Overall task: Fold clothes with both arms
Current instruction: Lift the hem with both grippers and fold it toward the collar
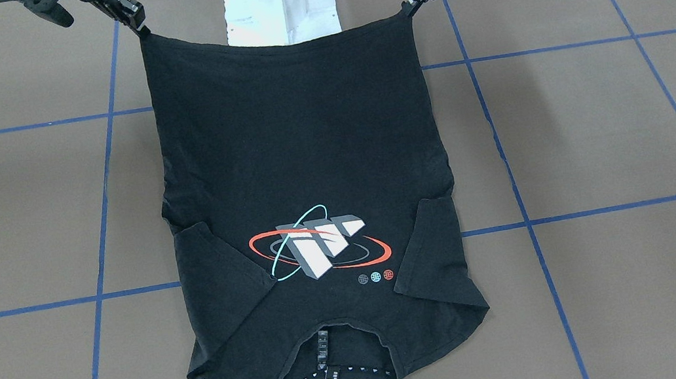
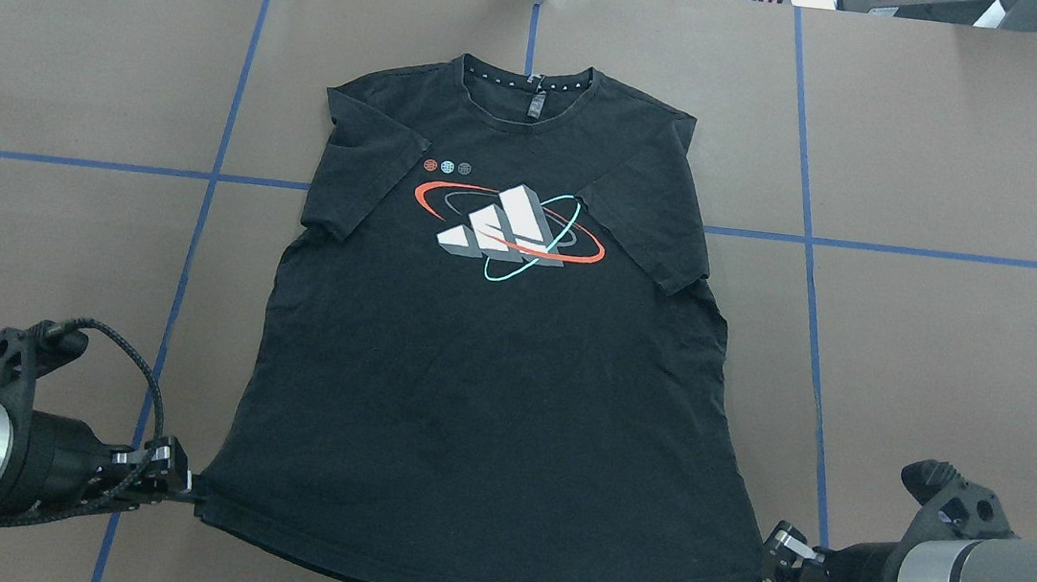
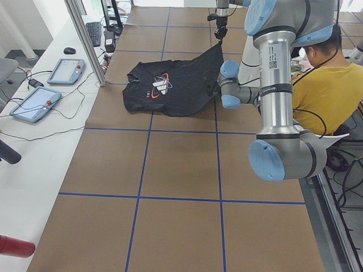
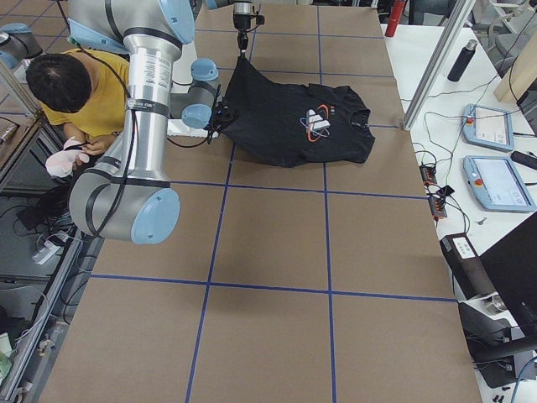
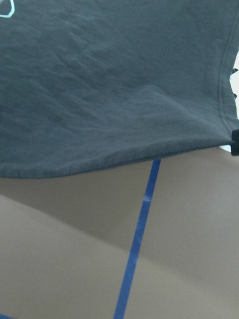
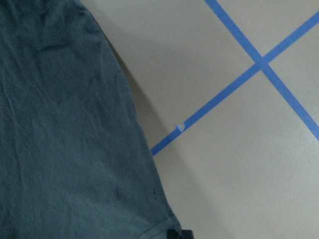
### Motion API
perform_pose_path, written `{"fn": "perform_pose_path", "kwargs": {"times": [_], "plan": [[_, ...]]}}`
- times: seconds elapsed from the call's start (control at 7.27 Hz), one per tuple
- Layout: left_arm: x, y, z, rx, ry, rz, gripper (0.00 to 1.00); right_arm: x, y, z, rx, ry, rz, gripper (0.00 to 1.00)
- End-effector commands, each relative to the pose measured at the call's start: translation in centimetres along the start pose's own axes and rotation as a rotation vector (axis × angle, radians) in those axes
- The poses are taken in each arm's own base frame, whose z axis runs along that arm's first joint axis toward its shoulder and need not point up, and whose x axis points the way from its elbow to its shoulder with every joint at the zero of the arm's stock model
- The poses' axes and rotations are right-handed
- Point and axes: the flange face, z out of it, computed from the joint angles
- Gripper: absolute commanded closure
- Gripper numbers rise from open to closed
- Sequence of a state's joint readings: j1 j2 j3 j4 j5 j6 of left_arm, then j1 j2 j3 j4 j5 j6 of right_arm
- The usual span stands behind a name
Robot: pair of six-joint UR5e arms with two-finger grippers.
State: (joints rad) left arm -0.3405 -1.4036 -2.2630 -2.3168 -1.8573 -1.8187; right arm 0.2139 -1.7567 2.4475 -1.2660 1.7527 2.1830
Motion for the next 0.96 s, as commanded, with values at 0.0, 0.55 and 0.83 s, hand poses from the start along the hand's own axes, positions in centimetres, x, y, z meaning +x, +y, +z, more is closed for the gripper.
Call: {"fn": "perform_pose_path", "kwargs": {"times": [0.0, 0.55, 0.83], "plan": [[1.6, -5.0, 0.7, 0.076, 0.032, -0.026, 1.0, -4.6, -3.2, -1.5, 0.11, 0.002, -0.071, 1.0], [4.4, -19.4, 3.0, 0.252, 0.006, -0.055, 1.0, -18.3, -15.9, -2.0, 0.219, 0.116, -0.034, 1.0], [4.9, -24.9, 4.7, 0.312, -0.028, -0.045, 1.0, -23.2, -21.7, 1.0, 0.267, 0.175, -0.014, 1.0]]}}
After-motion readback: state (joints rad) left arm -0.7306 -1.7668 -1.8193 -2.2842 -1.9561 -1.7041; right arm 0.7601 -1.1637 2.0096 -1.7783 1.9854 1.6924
